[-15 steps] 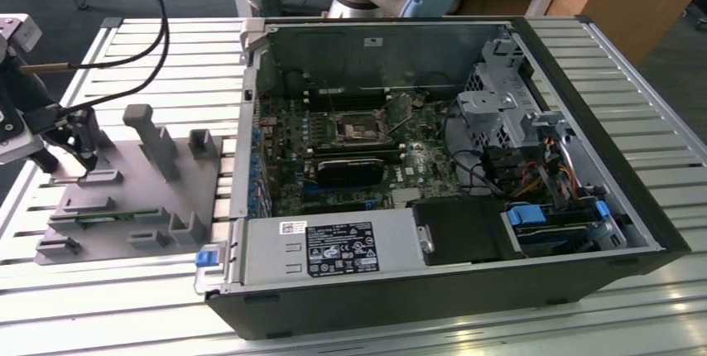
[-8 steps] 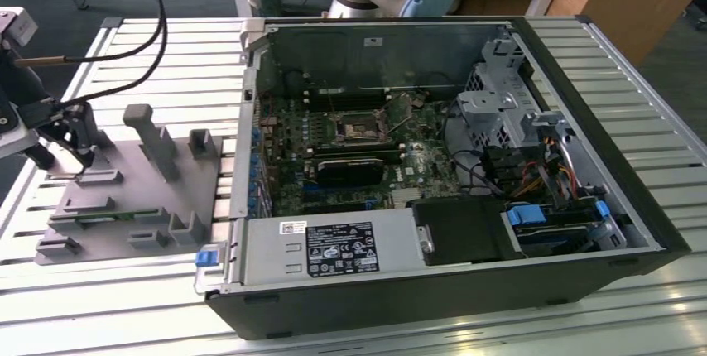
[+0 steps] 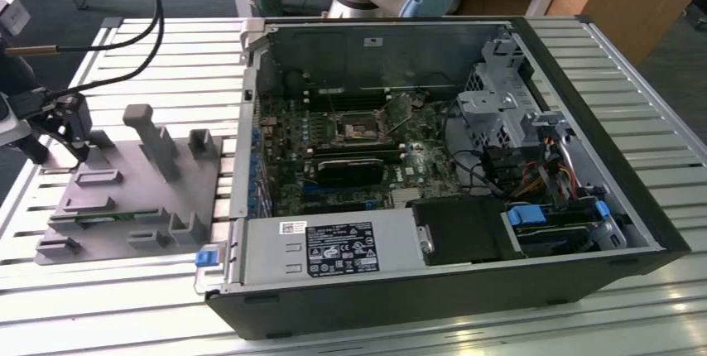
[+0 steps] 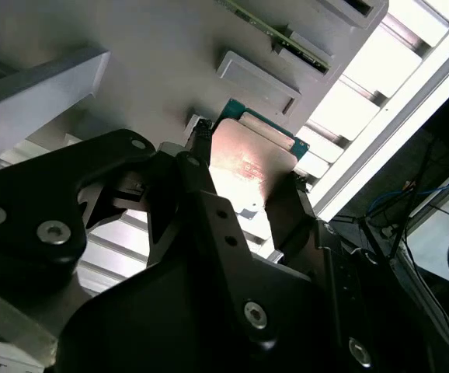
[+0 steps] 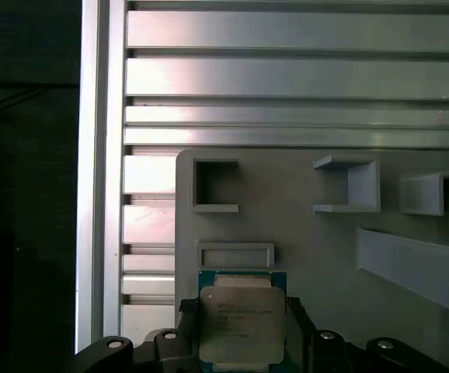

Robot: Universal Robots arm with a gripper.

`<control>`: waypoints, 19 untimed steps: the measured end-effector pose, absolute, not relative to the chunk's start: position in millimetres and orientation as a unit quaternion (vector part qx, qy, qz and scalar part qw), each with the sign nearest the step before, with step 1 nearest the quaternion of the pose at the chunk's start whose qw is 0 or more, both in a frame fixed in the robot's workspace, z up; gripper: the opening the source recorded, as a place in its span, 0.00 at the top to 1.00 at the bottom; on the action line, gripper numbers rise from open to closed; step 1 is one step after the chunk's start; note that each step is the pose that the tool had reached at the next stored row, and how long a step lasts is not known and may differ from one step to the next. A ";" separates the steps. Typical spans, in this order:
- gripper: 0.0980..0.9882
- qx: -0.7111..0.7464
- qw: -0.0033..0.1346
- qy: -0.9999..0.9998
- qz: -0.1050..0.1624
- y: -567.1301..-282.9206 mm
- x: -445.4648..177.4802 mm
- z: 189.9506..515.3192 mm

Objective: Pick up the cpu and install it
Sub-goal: 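Pick up the cpu and move it towards the insertion slot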

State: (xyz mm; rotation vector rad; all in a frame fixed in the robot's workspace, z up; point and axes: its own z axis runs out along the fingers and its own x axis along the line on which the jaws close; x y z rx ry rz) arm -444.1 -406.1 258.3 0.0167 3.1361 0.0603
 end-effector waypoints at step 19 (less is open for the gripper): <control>0.51 0.005 0.002 1.000 0.019 -404.9 -444.1 294.2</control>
